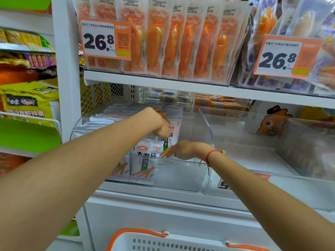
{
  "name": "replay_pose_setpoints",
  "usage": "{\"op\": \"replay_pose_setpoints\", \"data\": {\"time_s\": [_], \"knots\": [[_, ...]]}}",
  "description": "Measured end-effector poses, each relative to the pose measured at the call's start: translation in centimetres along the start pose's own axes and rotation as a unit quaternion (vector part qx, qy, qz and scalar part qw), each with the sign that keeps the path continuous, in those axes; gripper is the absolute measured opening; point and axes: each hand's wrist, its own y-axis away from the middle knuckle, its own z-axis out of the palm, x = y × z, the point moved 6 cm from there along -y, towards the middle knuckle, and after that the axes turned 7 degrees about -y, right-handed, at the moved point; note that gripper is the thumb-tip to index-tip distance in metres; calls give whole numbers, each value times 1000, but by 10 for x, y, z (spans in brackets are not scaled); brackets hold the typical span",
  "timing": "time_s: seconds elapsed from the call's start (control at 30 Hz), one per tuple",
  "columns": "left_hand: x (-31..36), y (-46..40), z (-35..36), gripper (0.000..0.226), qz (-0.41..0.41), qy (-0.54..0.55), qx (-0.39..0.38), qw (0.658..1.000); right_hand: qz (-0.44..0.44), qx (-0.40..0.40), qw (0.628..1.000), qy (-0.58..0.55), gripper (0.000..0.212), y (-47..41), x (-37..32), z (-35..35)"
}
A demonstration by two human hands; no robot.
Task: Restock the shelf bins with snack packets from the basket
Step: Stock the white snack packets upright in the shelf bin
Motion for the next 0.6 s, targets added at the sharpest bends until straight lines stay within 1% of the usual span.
{"op": "replay_pose_setpoints", "data": {"time_s": [0.07,0.17,0.2,0.27,0.33,0.47,0.53,0.6], "knots": [[-2,-5,-1,59,15,1,-3,1000,-1,-15,997,70,47,-4,-3,2],[-5,-15,0,59,27,7,6,1000,-26,-4,997,71,38,-17,-5,2],[-6,-18,2,59,29,6,10,1000,-19,-4,997,80,38,-20,-4,3],[-6,-21,4,59,29,4,13,999,10,5,995,99,39,-24,-2,4],[-3,-21,6,59,24,-2,7,1000,25,18,995,91,42,-24,-3,3],[1,-12,3,60,-1,-29,-4,1000,28,-27,992,119,48,-5,-5,4],[0,-5,4,59,-1,-17,-6,1000,15,-33,991,125,49,5,-5,4],[-3,1,6,55,8,34,24,999,1,-16,993,119,47,14,-7,2]]}}
